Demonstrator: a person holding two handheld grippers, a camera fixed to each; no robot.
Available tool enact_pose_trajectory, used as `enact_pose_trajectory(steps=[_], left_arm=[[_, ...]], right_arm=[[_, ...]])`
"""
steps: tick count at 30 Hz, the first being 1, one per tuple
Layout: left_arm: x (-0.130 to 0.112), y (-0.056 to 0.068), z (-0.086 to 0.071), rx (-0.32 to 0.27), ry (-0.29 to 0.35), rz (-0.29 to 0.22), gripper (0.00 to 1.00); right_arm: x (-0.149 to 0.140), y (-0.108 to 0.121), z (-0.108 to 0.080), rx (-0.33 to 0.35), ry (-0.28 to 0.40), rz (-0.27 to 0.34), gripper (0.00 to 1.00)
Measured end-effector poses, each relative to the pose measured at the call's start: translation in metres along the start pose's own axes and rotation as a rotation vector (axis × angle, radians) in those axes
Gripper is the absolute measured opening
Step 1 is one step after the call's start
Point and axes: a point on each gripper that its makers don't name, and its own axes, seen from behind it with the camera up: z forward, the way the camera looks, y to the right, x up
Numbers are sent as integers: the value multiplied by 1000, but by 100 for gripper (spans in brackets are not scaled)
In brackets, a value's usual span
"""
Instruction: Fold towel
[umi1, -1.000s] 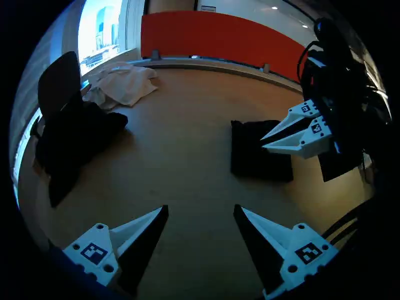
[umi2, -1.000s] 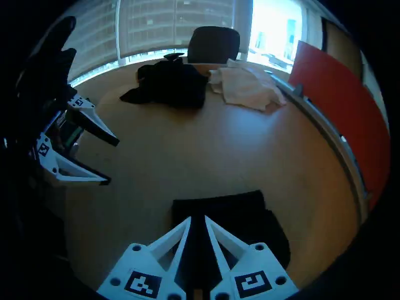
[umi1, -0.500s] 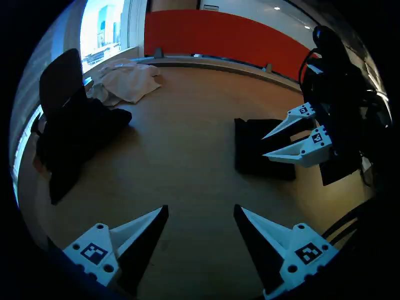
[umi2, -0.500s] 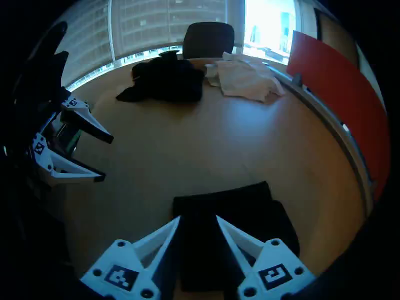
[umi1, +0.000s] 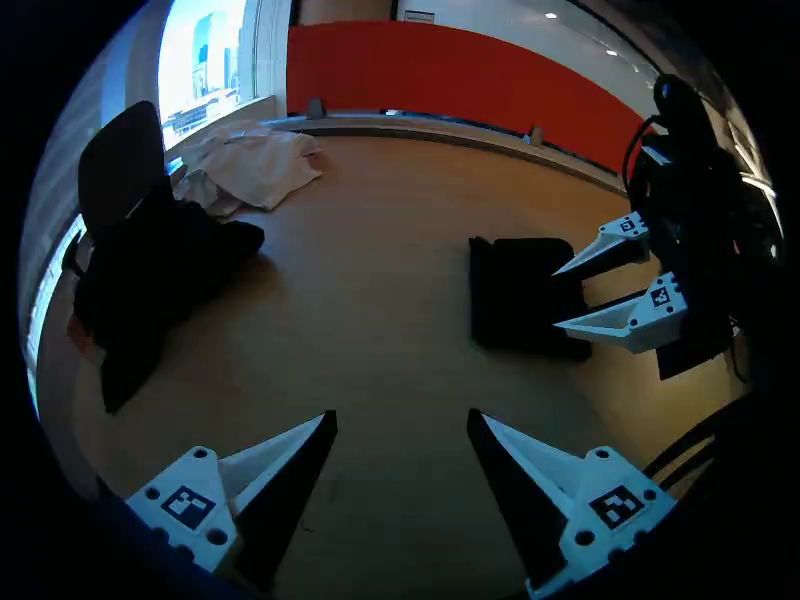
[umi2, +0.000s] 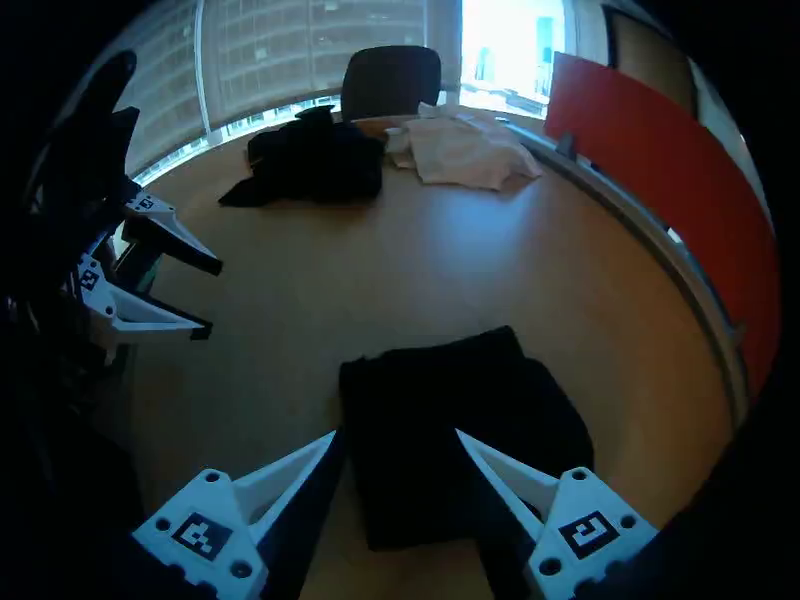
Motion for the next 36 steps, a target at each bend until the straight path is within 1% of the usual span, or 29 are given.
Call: enact_pose_trajectory(steps=[11, 18, 29, 36], left_arm=[[1, 4, 1, -7, 1, 11, 97], [2, 5, 1, -9, 1, 17, 97], [4, 6, 2, -9, 1, 22, 97], [5, 8, 3, -11, -1, 28, 97]], right_arm=[[-29, 1, -17, -38, -22, 39, 72], [-47, 0, -24, -63, -38, 64, 72], [-75, -1, -27, -107, -71, 109, 72], [-83, 0, -27, -122, -79, 125, 71]])
